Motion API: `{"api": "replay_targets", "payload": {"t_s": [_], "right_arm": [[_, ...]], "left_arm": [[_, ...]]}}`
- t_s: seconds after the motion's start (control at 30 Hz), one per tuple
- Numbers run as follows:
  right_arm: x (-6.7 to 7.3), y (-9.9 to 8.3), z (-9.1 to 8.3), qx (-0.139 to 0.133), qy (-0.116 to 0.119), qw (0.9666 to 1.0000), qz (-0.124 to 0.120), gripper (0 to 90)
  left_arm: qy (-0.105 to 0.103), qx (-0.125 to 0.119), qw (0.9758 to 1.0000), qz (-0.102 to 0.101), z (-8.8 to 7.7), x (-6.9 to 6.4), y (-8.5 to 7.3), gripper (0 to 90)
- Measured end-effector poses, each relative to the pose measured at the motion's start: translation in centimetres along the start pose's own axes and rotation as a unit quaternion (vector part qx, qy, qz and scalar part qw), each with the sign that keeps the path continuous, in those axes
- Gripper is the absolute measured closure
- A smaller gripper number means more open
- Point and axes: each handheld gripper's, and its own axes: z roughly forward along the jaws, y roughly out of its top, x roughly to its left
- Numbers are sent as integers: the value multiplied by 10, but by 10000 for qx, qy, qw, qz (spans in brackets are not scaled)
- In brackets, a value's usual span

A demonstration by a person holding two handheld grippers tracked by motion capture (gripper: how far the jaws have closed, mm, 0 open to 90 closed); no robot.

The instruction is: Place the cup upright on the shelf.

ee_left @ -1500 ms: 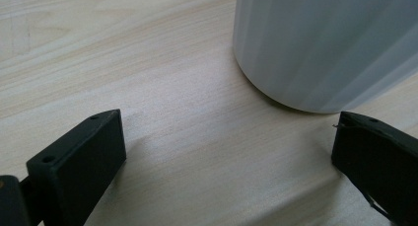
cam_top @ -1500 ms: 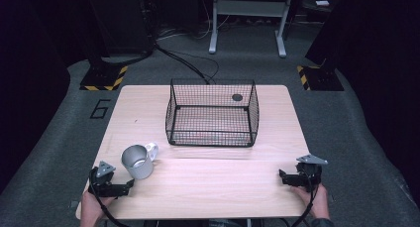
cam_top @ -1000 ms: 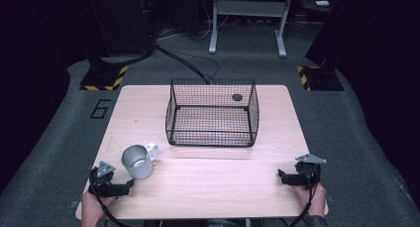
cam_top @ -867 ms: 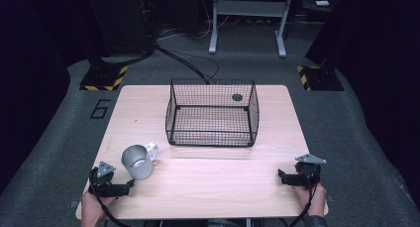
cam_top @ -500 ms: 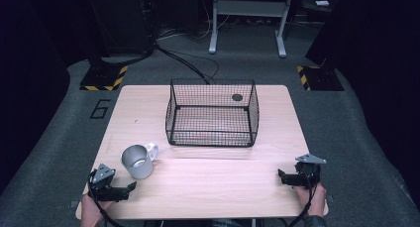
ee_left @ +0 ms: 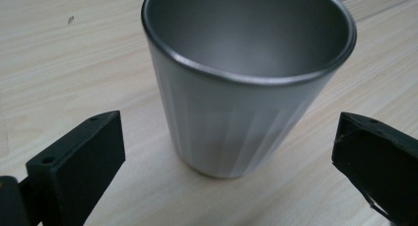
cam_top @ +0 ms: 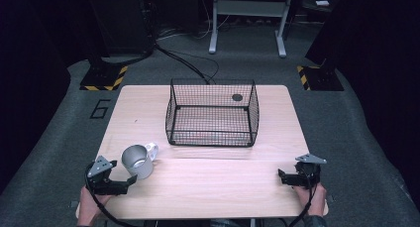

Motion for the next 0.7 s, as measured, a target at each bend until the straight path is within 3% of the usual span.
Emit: {"api": "replay_targets", "payload": {"t_s": [0.17,0.33,0.7], "right_arm": [[0,0,0,5,-5,10000,12,2],[0,0,0,8,-1,10000,-5,2],[1,0,0,7,-6,10000,-15,3]], "left_arm": [[-42,29,9998,167,6,-2,11,0],[-112,-58,9998,169,9,-3,21,0],[22,-80,9997,224,17,-6,32,0]]}}
